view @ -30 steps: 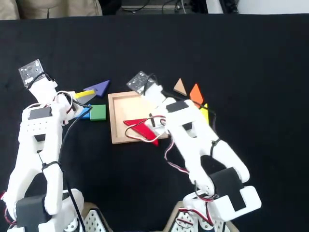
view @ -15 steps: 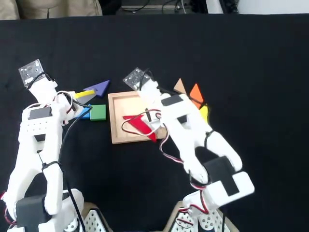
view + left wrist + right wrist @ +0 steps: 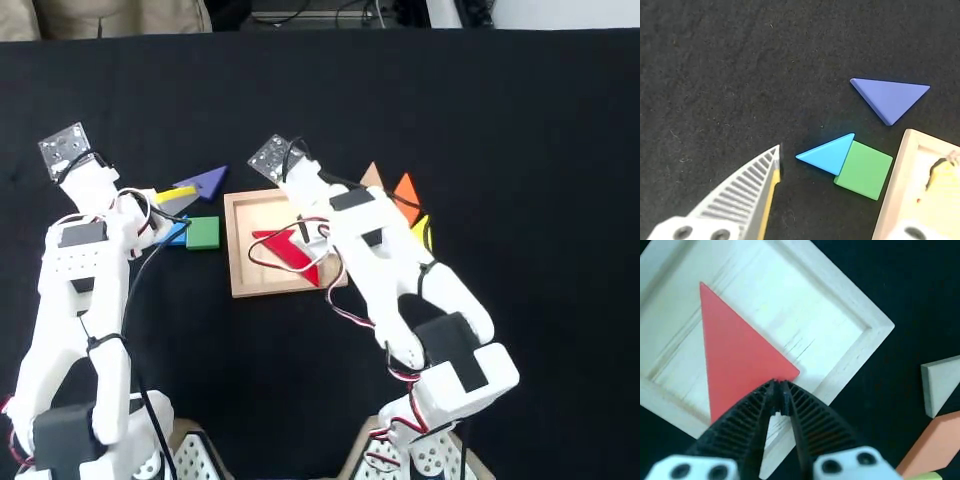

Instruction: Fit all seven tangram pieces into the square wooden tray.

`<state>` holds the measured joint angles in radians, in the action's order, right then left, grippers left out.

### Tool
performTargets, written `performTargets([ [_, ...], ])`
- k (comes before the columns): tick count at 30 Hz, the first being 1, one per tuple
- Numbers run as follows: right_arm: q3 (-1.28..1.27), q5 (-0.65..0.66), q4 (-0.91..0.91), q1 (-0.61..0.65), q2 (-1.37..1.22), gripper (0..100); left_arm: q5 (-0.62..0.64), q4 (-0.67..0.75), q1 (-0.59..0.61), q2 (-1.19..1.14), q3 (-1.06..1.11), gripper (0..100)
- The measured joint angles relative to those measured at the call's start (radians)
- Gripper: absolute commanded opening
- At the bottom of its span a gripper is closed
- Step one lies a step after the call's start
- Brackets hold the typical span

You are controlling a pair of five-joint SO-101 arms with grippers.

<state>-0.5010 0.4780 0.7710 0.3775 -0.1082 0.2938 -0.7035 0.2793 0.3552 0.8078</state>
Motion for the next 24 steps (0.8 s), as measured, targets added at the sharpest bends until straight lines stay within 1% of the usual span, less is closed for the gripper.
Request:
performTargets([
  [5,0.025,0.003,0.0,0.048,0.011,1.1,0.0,0.0,0.0,0.0,0.0,44],
  [9,0.097,-0.054,0.071,0.057,-0.005,1.1,0.0,0.0,0.0,0.0,0.0,44],
  [11,0.14,-0.063,0.107,0.057,-0.037,1.1,0.0,0.0,0.0,0.0,0.0,44],
  [17,0.275,-0.078,0.14,0.057,-0.201,1.1,0.0,0.0,0.0,0.0,0.0,44],
  [24,0.476,-0.077,0.241,0.057,-0.342,1.1,0.0,0.0,0.0,0.0,0.0,44],
])
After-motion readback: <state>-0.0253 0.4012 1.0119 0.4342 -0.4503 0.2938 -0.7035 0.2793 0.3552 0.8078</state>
